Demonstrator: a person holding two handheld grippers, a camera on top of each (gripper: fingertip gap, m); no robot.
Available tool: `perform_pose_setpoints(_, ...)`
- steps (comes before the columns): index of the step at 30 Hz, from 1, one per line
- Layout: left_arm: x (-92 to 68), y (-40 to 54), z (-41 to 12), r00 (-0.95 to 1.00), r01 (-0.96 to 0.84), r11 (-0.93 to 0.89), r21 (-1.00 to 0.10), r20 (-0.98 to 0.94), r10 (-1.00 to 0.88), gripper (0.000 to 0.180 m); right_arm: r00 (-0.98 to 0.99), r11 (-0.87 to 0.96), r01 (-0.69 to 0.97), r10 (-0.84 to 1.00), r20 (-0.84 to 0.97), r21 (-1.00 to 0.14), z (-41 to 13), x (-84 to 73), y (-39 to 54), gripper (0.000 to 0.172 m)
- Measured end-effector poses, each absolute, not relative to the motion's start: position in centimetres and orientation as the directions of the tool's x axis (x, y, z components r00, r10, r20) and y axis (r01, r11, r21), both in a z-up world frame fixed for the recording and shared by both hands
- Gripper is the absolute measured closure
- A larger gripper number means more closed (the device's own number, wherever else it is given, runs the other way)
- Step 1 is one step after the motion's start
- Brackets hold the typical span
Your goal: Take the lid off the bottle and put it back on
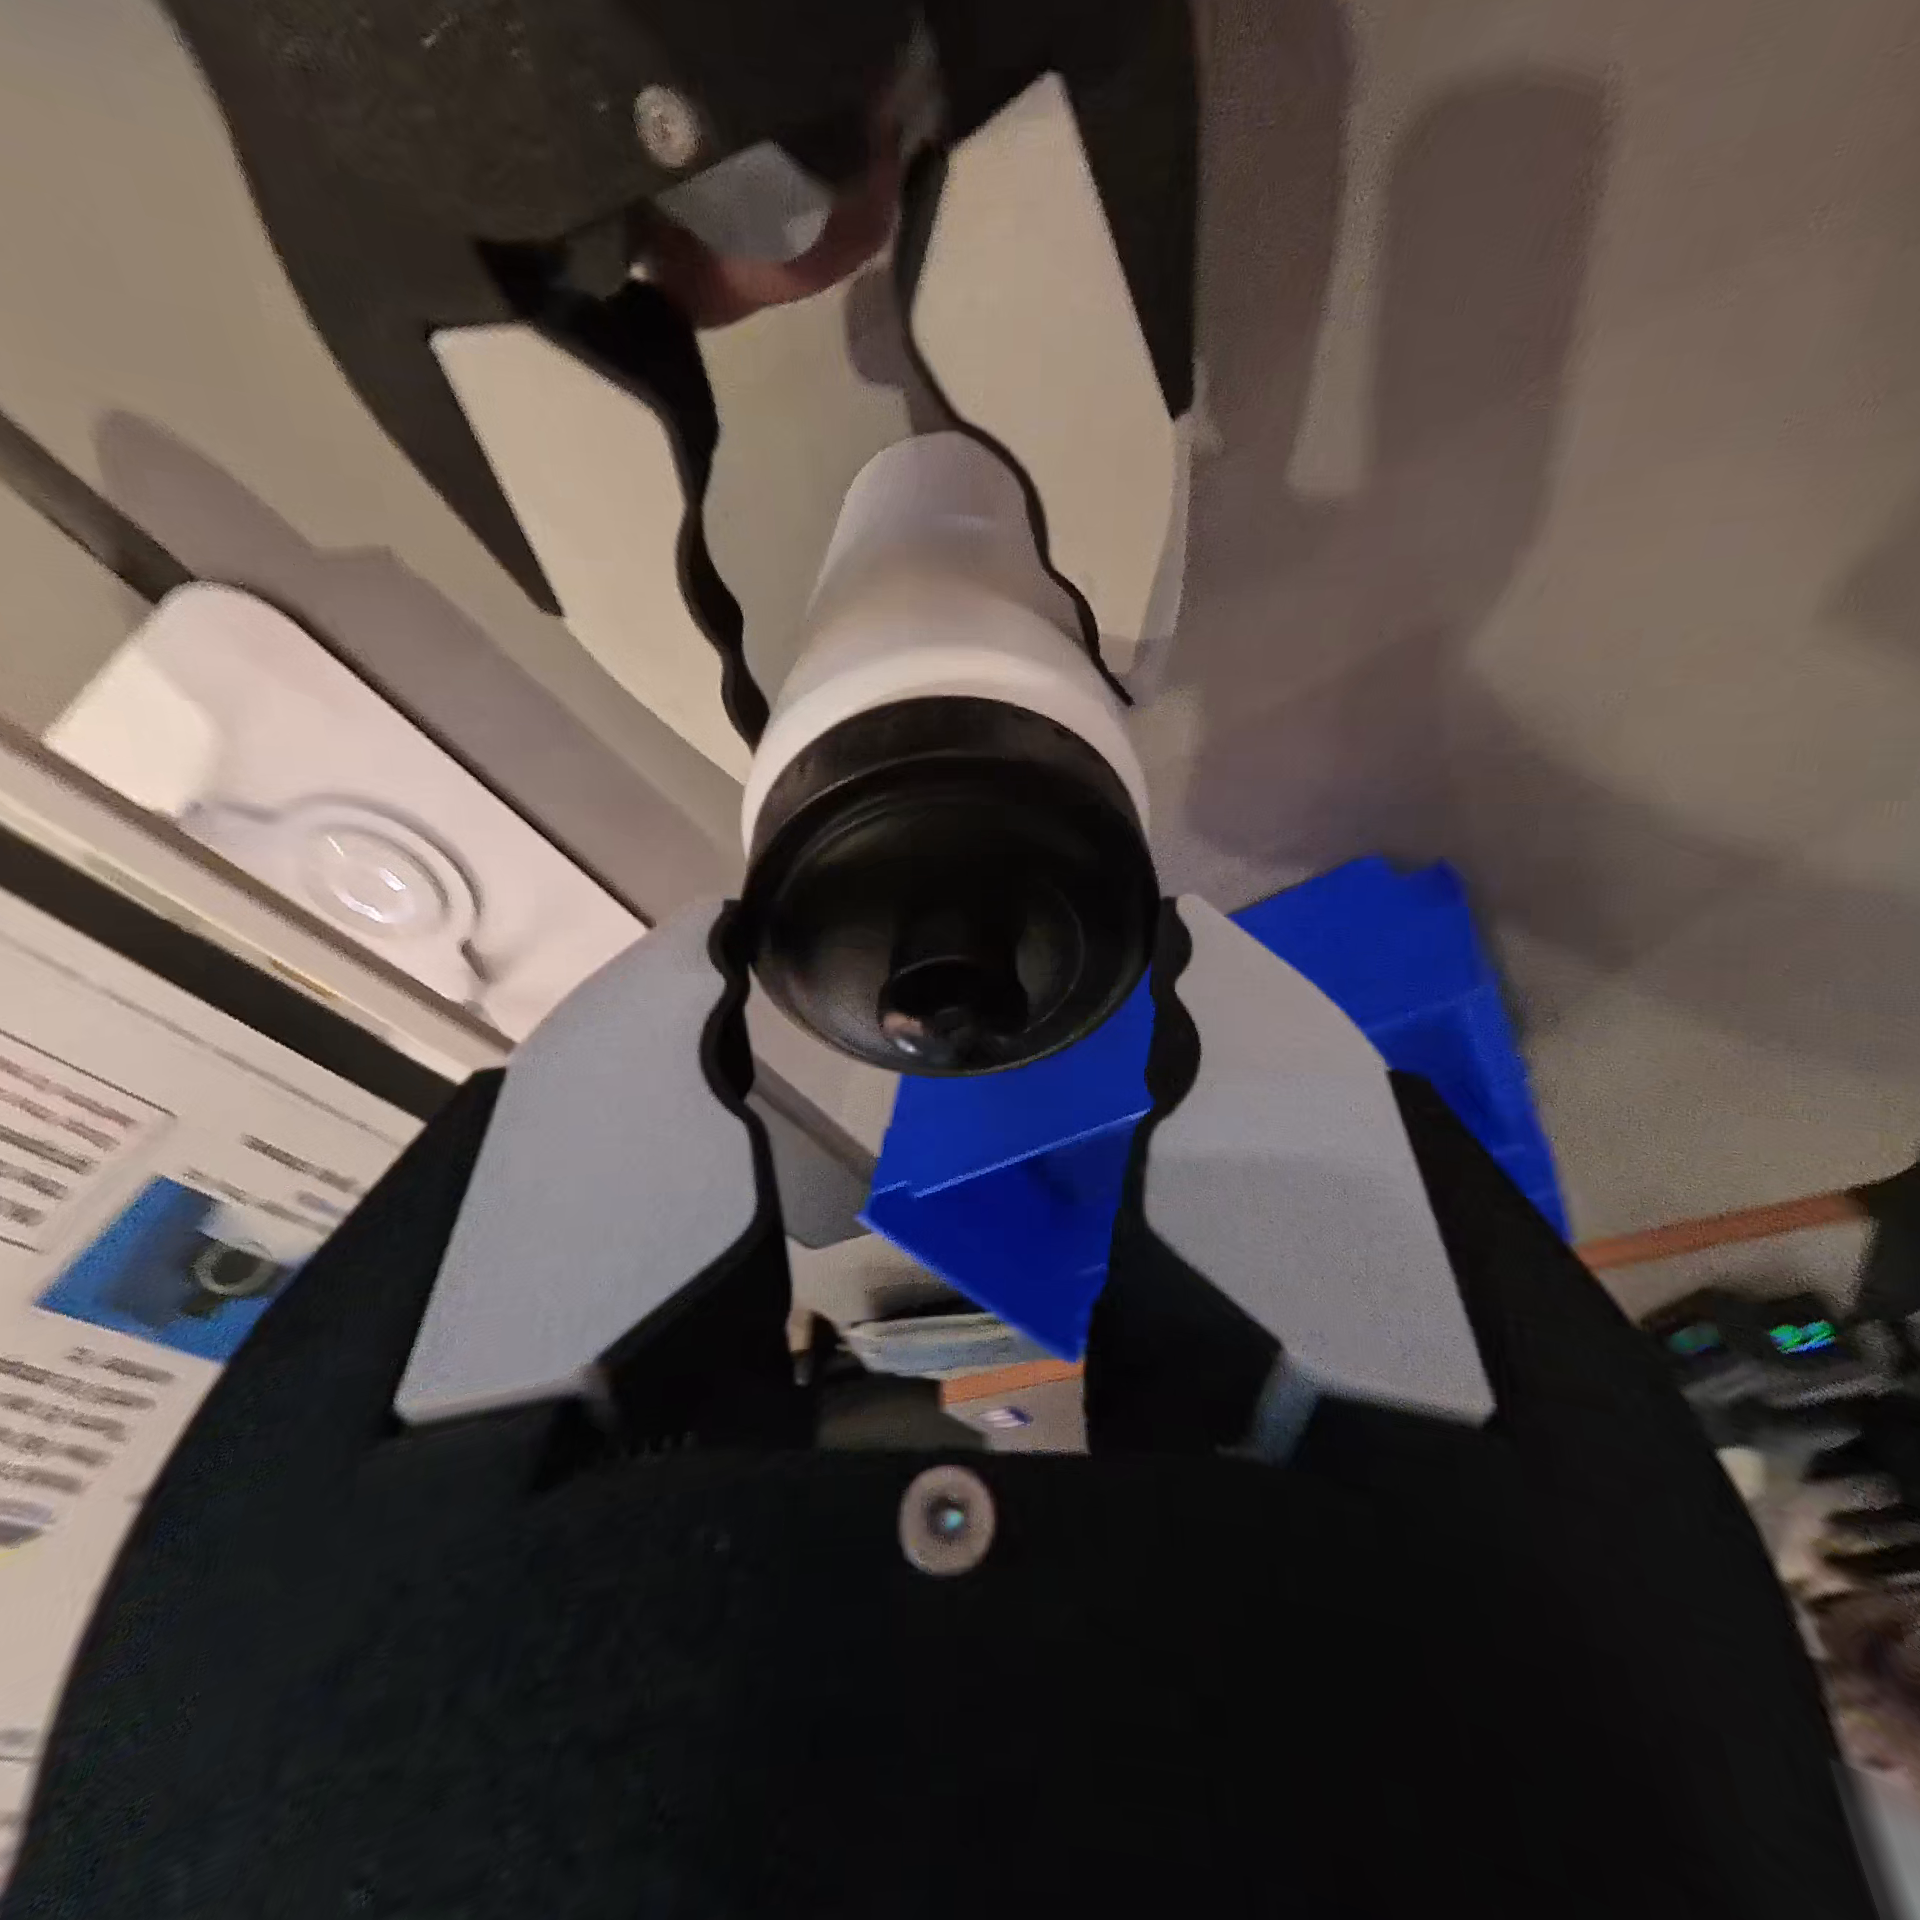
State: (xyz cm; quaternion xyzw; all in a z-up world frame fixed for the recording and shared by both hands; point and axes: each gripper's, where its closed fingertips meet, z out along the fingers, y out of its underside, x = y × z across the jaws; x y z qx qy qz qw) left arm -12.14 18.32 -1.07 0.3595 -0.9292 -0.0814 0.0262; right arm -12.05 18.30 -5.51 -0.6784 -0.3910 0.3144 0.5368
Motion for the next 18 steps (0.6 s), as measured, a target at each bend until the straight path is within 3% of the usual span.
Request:
perform_pose_setpoints(5,-11.9,18.6,-1.0,-0.701,-0.707,0.691,0.152,-0.016,-0.713,0.106,0.506,-0.132,0.178,0.862,-0.024,-0.975,-5.5,-11.9,18.5,0.095)
perform_pose_setpoints(8,-11.7,18.9,-0.5,-0.503,-0.863,0.497,0.091,-0.065,-0.862,0.099,0.512,-0.138,0.174,0.859,-0.030,-0.975,-5.6,-11.8,18.6,0.095)
perform_pose_setpoints(13,-10.6,17.2,0.0,-0.112,-0.979,0.111,-0.172,-0.004,-0.994,0.092,0.513,-0.137,0.178,0.858,-0.027,-0.975,-5.6,-11.7,18.6,0.095)
perform_pose_setpoints(15,-10.8,17.9,-0.7,0.092,-0.976,-0.084,-0.199,-0.027,-0.995,0.088,0.513,-0.136,0.182,0.858,-0.024,-0.974,-5.6,-11.7,18.6,0.095)
perform_pose_setpoints(18,-11.5,18.9,-2.0,0.167,-0.972,-0.143,-0.187,-0.114,-0.979,0.089,0.514,-0.137,0.179,0.857,-0.026,-0.974,-5.6,-11.7,18.6,0.095)
